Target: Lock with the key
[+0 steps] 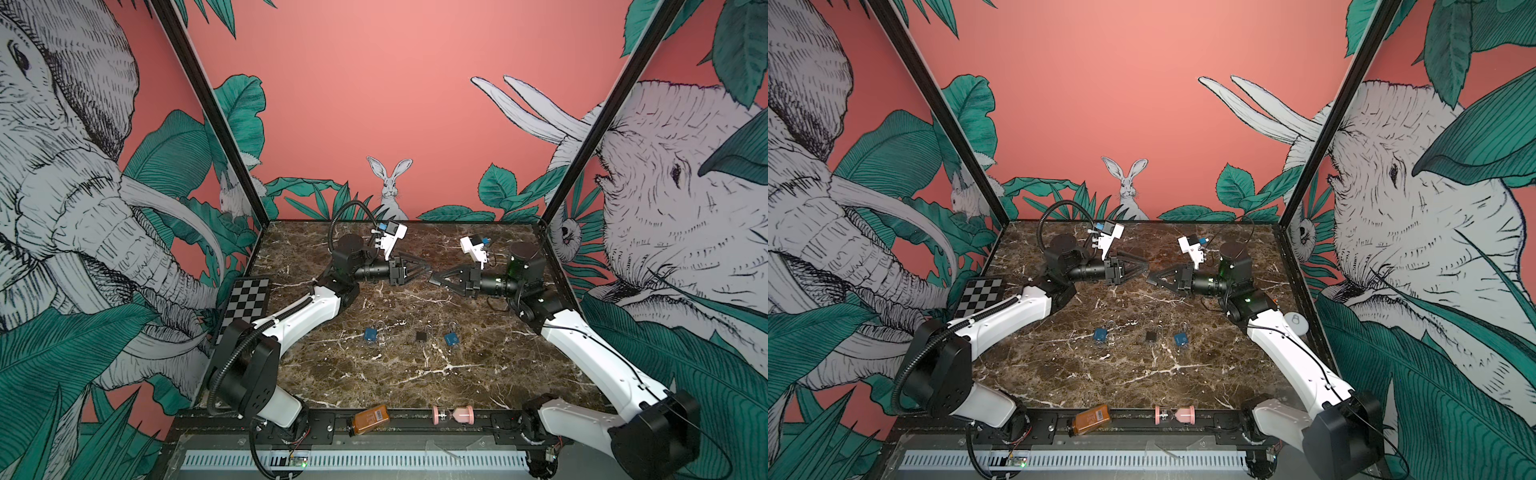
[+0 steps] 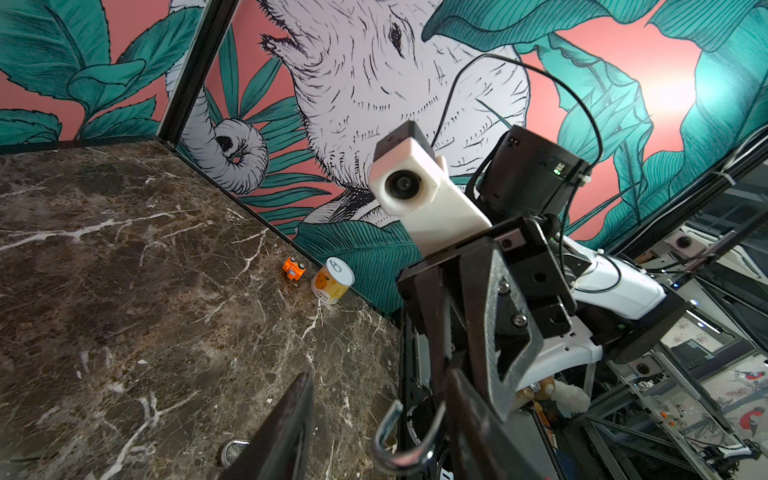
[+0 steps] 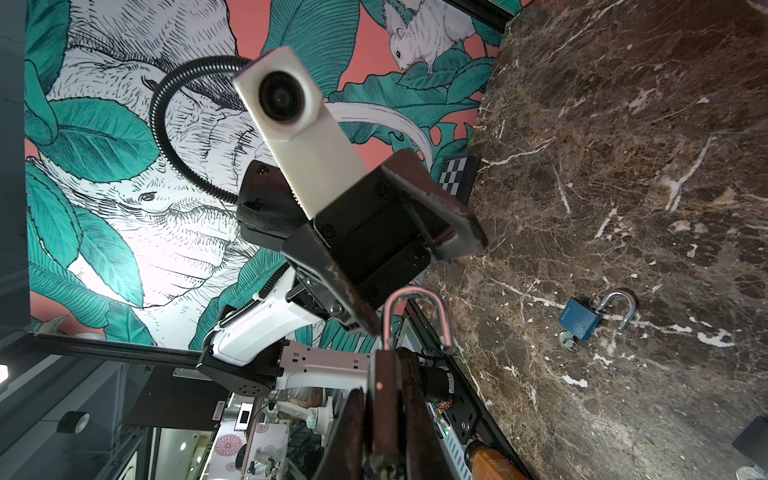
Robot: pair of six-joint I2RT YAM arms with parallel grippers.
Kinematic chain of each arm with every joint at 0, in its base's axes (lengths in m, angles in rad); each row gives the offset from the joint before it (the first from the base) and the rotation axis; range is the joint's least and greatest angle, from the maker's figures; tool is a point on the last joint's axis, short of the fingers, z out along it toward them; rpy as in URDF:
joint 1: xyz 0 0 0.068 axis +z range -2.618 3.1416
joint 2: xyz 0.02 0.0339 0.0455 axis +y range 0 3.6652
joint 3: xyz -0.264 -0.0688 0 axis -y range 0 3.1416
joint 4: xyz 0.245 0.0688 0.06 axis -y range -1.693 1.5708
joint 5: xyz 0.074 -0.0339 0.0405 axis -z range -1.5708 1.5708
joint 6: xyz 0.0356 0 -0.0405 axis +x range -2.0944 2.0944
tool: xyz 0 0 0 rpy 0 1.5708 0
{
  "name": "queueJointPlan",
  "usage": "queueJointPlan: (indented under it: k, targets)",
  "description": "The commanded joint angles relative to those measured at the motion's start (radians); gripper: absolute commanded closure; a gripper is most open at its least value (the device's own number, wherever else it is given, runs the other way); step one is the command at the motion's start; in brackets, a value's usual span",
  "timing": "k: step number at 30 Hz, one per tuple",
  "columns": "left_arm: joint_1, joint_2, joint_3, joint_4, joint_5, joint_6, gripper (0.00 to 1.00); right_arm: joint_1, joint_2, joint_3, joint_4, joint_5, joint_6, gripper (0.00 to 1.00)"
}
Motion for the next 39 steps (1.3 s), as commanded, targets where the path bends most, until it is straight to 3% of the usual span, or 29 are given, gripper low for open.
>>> queueJointPlan:
  k: [1, 7, 39]
  targets:
    - [-0.011, 0.0, 0.022, 0.064, 0.028, -0.025, 0.54, -0.004, -0.012, 0.033, 0.039, -0.006, -0.03, 1.0]
    - [-0.012, -0.024, -0.001, 0.054, 0.026, -0.031, 0.64, -0.011, 0.011, 0.046, 0.045, 0.002, -0.046, 1.0]
    - [-0.014, -0.091, -0.028, 0.001, 0.006, -0.036, 0.78, -0.044, 0.041, 0.057, -0.051, -0.014, -0.177, 1.0]
